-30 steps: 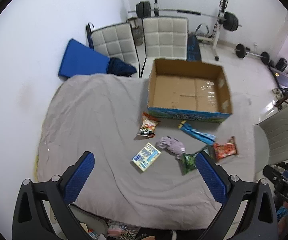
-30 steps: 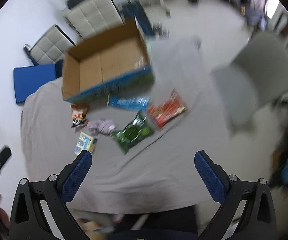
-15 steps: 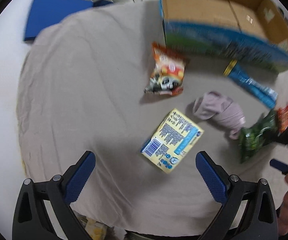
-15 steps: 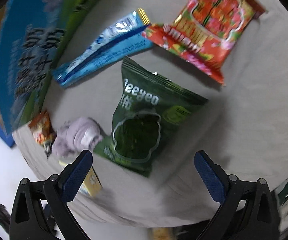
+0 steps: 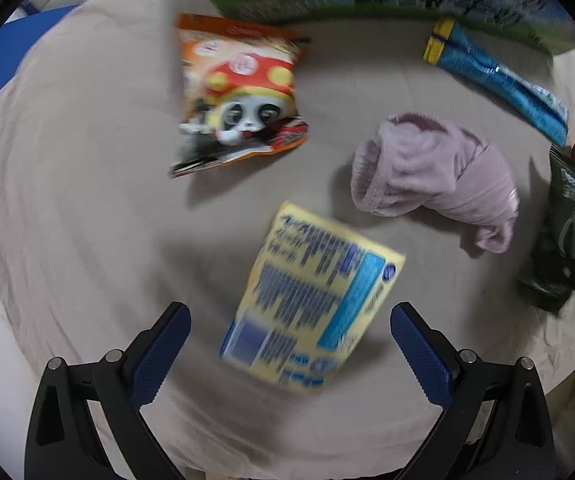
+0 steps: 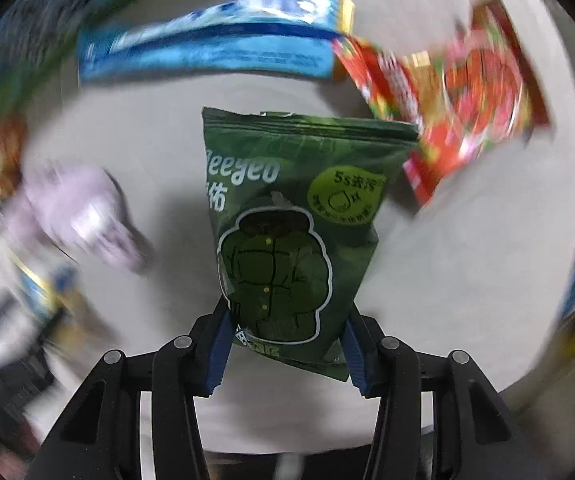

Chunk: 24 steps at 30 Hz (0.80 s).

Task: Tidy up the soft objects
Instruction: 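Grasp the green Deeyeo bag with the right tool while the left grasps the yellow carton, then carry both items into the box and open both tools to release them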

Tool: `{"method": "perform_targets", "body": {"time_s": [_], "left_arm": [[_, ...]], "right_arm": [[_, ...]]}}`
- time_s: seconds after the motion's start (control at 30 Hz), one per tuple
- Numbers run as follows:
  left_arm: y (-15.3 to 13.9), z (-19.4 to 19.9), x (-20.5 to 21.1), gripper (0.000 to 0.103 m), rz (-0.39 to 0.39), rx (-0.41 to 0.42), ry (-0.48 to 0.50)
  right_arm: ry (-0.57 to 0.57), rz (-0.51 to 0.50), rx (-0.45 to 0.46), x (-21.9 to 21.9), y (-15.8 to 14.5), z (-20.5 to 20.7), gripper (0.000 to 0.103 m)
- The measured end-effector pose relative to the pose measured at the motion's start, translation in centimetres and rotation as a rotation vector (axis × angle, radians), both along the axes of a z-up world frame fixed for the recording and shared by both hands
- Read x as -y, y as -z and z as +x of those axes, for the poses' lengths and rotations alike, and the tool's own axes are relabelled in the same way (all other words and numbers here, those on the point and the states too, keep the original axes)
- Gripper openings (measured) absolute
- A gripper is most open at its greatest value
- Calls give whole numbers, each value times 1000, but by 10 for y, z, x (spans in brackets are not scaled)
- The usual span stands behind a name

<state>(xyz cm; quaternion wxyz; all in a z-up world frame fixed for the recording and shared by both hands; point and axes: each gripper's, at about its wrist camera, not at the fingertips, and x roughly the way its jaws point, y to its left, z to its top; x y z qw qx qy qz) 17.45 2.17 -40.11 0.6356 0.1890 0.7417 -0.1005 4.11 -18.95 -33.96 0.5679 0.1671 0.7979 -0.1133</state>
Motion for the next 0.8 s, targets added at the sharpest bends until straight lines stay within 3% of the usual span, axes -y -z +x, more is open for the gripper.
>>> {"method": "perform_targets", "body": {"time_s": [0.03,0.13,0.4,0.5,0.57,0.7,0.8], "left_arm": [[6,1,1,102,4,-7,4],[24,3,5,73,-13,-48,-3],[40,-12,-27,70,-123,-153,-361],[54,-21,-27,70,-118,-168,-375],[56,-25,-20,70,-109,-136,-334],[42,-40,-5,64,-94,-87,-290],[26,-54,3,62,-109,-59,-295]], "right_arm": [[-73,-23,3,-7,1,1,51],[-127,-45,25,-16,3,3,54],[27,-7,66,1,-3,-9,56],[65,3,75,8,8,-11,56],[80,4,79,18,24,-4,56],[90,-15,90,22,36,5,50],[58,-46,108,2,24,2,43]]}}
